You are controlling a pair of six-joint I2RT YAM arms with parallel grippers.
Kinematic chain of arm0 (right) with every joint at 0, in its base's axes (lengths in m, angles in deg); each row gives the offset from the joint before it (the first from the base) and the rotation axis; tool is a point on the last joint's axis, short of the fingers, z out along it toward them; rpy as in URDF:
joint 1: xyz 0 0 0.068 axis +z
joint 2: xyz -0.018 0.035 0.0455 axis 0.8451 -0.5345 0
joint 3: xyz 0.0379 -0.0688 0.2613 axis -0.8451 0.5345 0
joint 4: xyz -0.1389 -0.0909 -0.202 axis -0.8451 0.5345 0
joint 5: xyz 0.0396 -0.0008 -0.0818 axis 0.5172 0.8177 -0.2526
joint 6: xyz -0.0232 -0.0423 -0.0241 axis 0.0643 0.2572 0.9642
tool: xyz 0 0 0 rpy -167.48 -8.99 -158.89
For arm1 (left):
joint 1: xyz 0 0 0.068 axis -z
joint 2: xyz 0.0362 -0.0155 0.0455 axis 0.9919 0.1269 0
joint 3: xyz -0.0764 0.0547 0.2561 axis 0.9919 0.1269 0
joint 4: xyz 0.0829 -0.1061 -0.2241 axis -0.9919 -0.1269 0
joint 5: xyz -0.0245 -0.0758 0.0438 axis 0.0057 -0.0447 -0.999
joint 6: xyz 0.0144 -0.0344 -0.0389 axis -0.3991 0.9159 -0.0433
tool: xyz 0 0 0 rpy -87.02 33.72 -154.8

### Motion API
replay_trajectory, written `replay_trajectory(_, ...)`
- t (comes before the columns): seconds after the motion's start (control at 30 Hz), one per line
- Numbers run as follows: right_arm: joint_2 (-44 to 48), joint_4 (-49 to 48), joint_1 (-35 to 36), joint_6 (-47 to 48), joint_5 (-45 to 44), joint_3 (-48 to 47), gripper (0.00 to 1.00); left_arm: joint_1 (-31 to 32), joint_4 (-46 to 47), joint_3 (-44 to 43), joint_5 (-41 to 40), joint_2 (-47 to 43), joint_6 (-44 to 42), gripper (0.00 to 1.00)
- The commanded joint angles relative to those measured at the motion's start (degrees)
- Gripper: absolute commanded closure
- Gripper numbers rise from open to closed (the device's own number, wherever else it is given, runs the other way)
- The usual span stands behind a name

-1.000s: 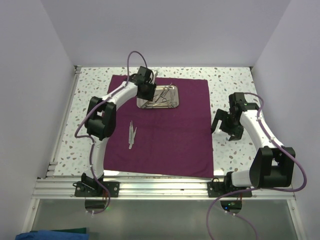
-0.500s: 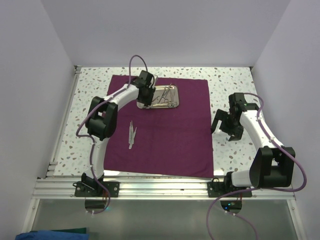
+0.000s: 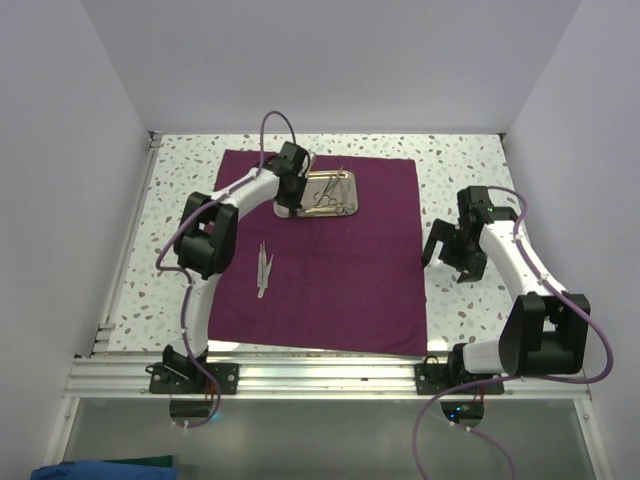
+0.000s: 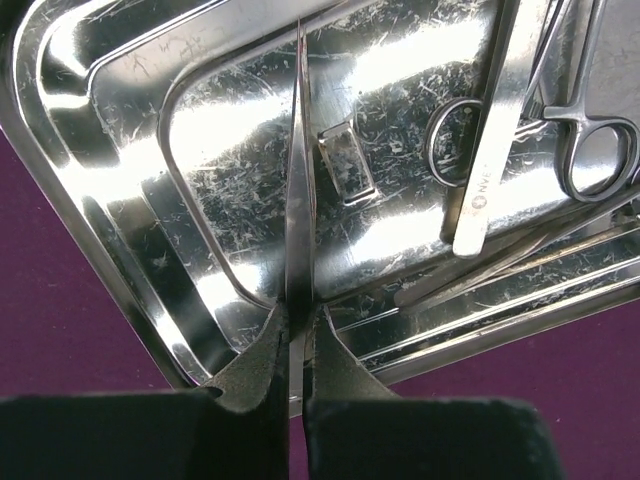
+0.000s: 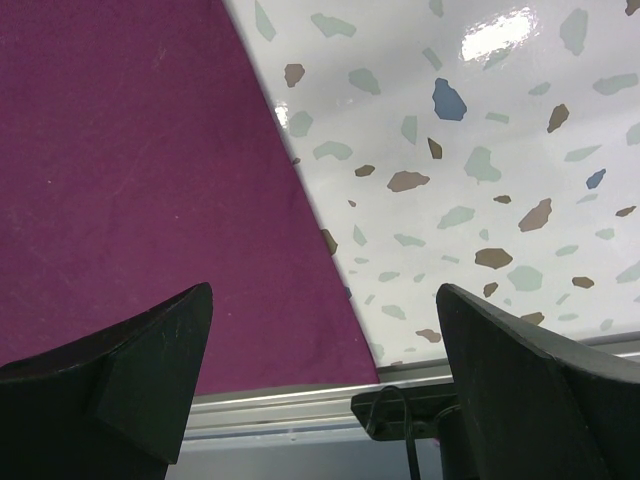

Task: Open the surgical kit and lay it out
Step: Pick up the medical item from the container.

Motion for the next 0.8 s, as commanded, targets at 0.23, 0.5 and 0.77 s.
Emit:
replay_trajectory(0.23, 1.05, -1.76, 0.12, 0.23, 0.34, 0.08, 0.02, 0.14, -4.38, -9.55, -1.39, -1.98, 2.56, 1.00)
replay_trajectory(0.5, 1.22, -2.20, 0.12, 0.94, 1.66, 0.34, 0.02, 2.33, 1.59, 4.83, 0.10, -16.90, 15.28, 1.00)
replay_trajectory(0.77, 1.05, -2.90, 0.04, 1.20, 3.42, 0.87, 0.02, 12.78, 10.03, 30.40, -4.64, -31.34, 24.88, 1.00)
